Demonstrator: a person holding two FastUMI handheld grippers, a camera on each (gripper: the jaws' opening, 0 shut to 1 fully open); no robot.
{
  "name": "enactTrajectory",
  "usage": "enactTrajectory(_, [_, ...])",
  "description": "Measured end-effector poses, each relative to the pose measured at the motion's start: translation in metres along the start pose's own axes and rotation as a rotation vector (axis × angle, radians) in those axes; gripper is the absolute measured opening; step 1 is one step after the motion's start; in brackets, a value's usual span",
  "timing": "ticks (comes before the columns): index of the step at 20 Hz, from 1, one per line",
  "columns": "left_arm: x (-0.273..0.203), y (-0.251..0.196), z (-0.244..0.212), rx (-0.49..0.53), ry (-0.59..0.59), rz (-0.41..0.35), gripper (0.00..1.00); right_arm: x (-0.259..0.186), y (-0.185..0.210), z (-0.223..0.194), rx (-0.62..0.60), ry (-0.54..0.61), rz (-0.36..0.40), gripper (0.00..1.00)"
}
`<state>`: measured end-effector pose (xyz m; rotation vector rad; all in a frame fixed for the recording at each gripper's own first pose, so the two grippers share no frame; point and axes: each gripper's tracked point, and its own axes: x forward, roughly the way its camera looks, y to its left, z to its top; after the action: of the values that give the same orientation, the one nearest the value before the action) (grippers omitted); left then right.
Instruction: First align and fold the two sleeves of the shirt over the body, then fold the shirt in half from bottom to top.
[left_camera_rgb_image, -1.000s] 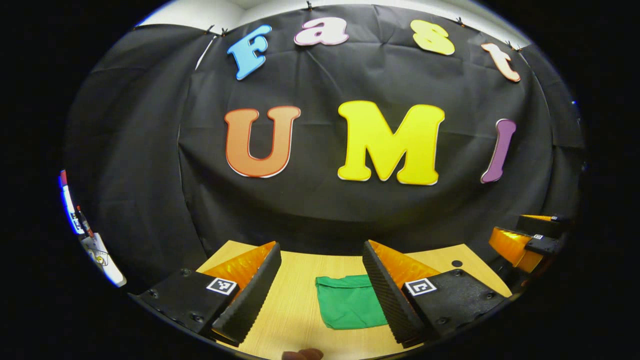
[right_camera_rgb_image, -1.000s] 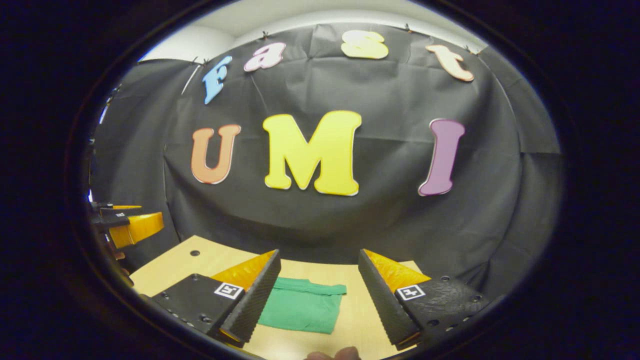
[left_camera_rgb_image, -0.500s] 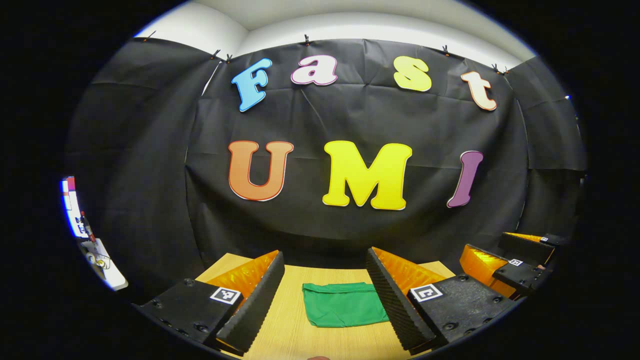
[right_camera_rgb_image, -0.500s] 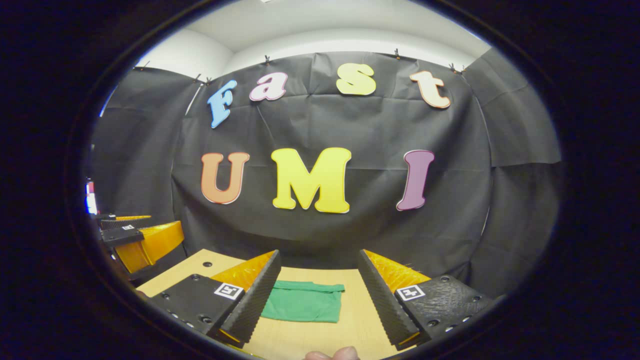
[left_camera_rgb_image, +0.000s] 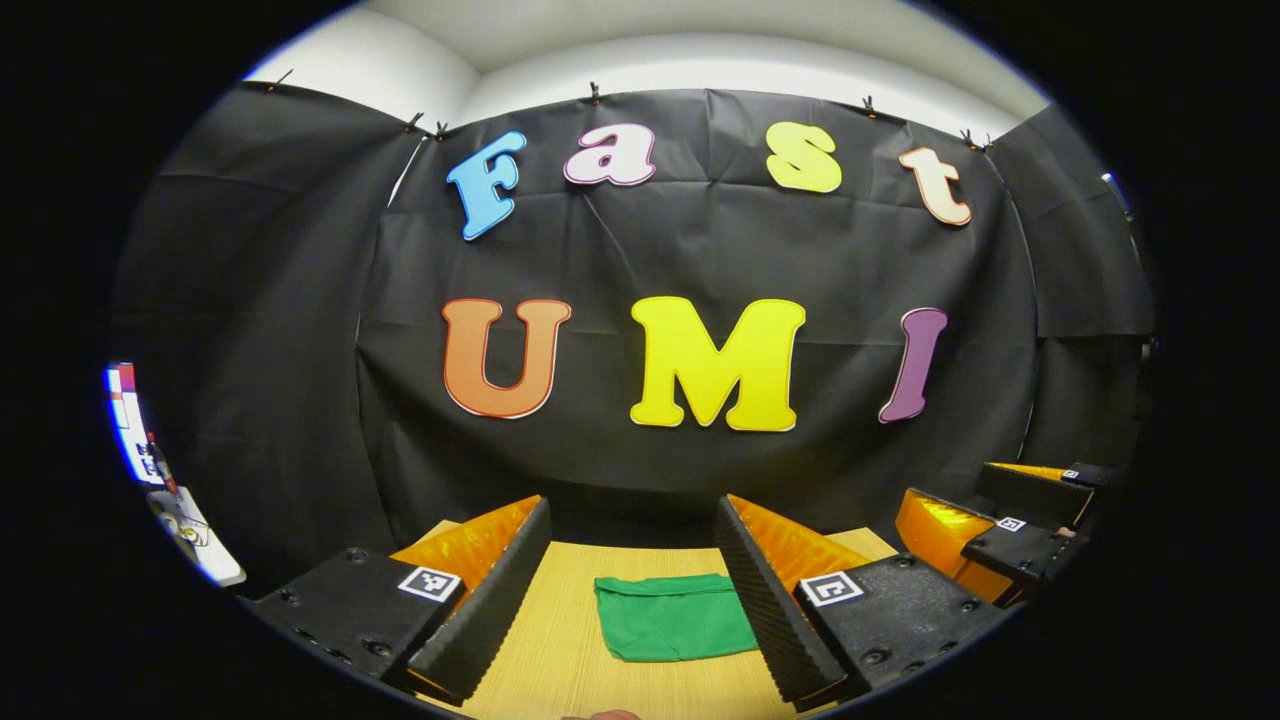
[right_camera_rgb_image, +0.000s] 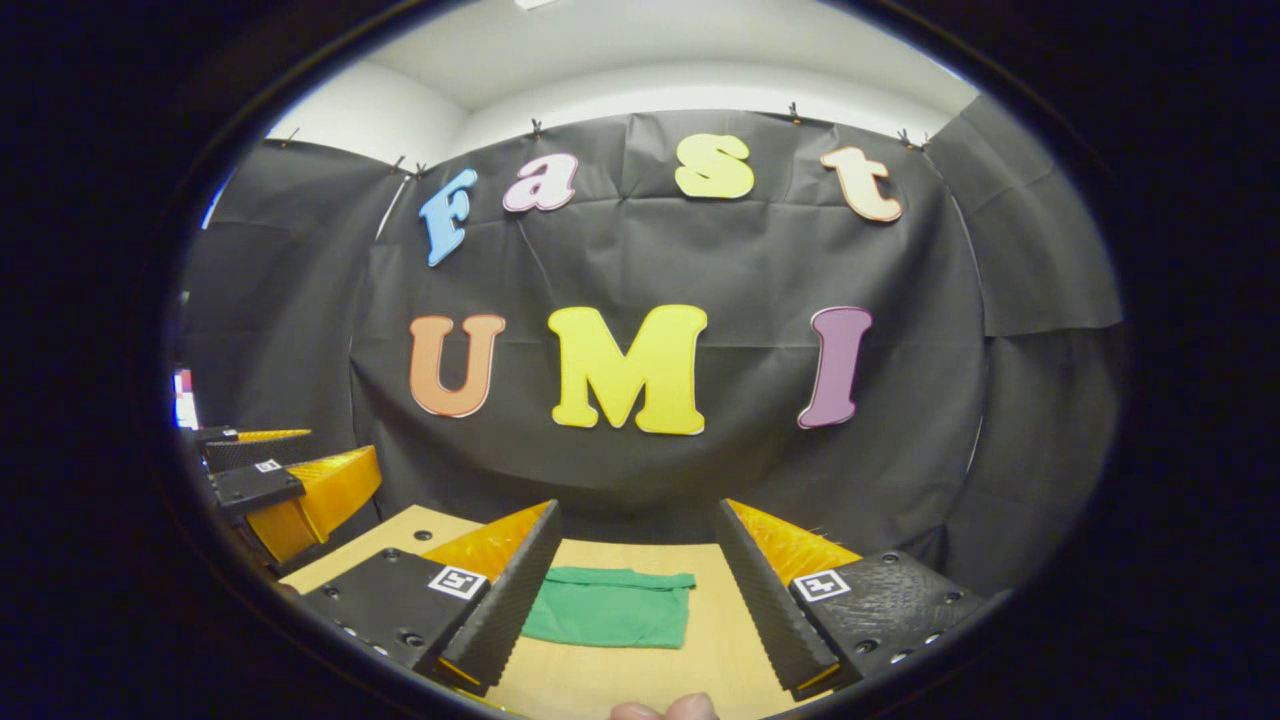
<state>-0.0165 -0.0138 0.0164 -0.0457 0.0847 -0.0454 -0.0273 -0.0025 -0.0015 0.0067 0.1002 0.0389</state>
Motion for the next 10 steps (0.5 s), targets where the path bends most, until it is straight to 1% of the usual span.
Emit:
enactTrajectory(2, [-0.001,-0.004,0.001,0.002,-0.002,-0.007,1.0,0.0,0.001,0.001,0.003,-0.005,0.004,0.94])
enactTrajectory(7, [0.003,-0.014,0.001,0.0,-0.001,-0.016,1.0,0.002,0.001,0.001,0.002,-0.01,0.013,0.95])
enactTrajectory(10, [0.005,-0.013,0.002,0.004,0.0,-0.009,1.0,0.004,0.001,0.0,0.004,-0.012,0.015,0.96])
